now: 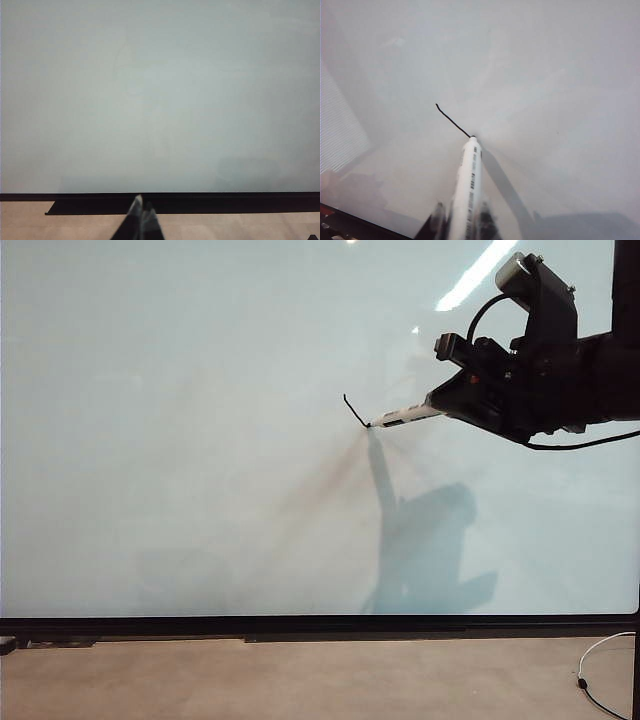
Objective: Pick up the pen on the shelf to the right of the whiteboard and draw a check mark.
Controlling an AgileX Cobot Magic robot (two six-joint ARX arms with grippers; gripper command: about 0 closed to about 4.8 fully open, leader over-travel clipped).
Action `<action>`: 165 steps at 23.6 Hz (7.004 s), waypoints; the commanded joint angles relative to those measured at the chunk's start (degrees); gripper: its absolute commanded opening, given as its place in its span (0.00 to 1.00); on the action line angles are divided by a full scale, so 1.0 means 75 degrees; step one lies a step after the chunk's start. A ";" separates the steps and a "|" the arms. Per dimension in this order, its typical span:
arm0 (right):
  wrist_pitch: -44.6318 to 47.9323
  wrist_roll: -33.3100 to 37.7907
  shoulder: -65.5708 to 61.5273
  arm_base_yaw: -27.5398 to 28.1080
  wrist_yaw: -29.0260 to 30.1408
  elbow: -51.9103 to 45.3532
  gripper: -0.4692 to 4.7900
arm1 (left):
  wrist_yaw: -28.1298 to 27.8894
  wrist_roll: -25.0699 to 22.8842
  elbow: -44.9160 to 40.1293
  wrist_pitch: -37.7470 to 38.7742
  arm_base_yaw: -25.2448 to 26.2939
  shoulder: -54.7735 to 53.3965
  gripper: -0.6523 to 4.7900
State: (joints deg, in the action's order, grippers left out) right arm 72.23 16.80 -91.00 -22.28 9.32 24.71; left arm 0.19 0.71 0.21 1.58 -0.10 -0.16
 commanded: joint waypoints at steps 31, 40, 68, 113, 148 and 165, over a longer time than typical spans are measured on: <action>0.0178 -0.0592 0.1428 0.0402 -0.0490 -0.0554 0.08 | 0.0000 -0.0035 0.0023 -0.0047 0.0000 -0.0003 0.11; -0.0087 -0.0458 0.1530 0.0402 -0.0420 -0.0551 0.08 | 0.0003 -0.0035 0.0023 -0.0050 0.0000 -0.0003 0.11; -0.0565 -0.0632 0.1600 0.0437 -0.0437 -0.0323 0.08 | 0.0003 -0.0035 0.0020 -0.0047 0.0000 -0.0003 0.11; -0.5566 -0.2515 0.8017 0.1186 -0.1128 -0.1778 0.08 | 0.0000 -0.0035 0.0020 -0.0047 0.0000 -0.0003 0.11; -0.7988 -0.2675 1.1386 0.2719 -0.1105 -0.3034 0.08 | 0.0000 -0.0035 0.0023 -0.0050 0.0000 -0.0003 0.11; -0.8521 -0.2748 1.2123 0.3139 -0.1055 -0.3287 0.08 | 0.0003 -0.0035 0.0020 -0.0047 0.0000 -0.0003 0.11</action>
State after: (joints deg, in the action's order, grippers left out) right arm 8.25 -3.16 -0.05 1.15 1.28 -0.16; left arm 0.19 0.71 0.21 1.58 -0.10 -0.14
